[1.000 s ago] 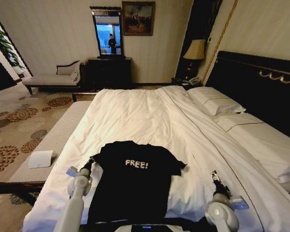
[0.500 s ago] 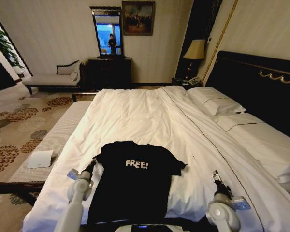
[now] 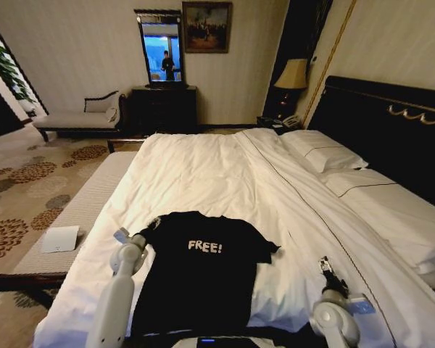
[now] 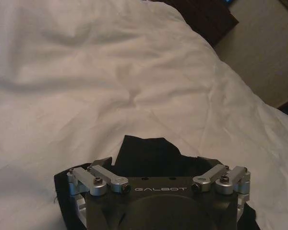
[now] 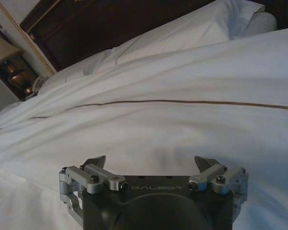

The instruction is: Fold the clothes on the bed.

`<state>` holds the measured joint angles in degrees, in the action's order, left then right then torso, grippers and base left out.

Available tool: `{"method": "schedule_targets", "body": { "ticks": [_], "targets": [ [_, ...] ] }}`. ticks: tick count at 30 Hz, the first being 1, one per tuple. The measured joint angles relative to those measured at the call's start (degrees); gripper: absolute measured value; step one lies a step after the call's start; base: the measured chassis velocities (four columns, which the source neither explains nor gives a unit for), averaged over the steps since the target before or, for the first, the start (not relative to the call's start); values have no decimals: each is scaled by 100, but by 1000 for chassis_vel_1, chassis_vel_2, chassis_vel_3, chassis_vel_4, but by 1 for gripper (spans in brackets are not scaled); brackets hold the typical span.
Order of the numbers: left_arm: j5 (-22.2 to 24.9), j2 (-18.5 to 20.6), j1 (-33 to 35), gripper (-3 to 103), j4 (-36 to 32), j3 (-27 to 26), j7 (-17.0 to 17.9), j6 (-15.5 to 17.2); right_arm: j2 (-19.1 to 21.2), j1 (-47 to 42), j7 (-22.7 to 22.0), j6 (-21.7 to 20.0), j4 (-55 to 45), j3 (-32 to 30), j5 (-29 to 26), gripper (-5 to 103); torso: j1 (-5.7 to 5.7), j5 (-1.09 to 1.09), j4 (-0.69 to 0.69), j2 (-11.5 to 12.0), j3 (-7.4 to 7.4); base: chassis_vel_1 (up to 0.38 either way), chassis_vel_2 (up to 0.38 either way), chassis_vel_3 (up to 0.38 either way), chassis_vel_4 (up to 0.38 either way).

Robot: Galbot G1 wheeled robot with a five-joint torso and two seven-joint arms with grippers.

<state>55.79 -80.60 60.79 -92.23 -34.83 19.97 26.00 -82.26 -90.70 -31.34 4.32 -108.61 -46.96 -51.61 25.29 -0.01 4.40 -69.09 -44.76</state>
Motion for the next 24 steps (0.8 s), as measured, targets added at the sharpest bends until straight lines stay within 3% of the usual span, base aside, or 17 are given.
{"method": "schedule_targets", "body": {
  "ticks": [14,19,21,24],
  "targets": [
    [-34,-33,-328,100,625,-13,-95,-355,-56,-79,5,3,82,20,175,100,0,0,1,0,0,0,0,0,0],
    [-170,-49,-465,101,886,26,-278,-539,-52,-126,10,10,81,25,251,100,-1,0,1,0,0,0,0,0,0],
    [-214,-83,-522,91,999,27,-313,-611,-49,-125,11,10,80,34,261,100,-1,0,1,0,0,0,0,0,0],
    [-217,-107,-550,86,1062,16,-318,-647,-48,-115,11,10,79,40,267,100,-1,1,2,0,0,0,0,0,0]
  ]
}}
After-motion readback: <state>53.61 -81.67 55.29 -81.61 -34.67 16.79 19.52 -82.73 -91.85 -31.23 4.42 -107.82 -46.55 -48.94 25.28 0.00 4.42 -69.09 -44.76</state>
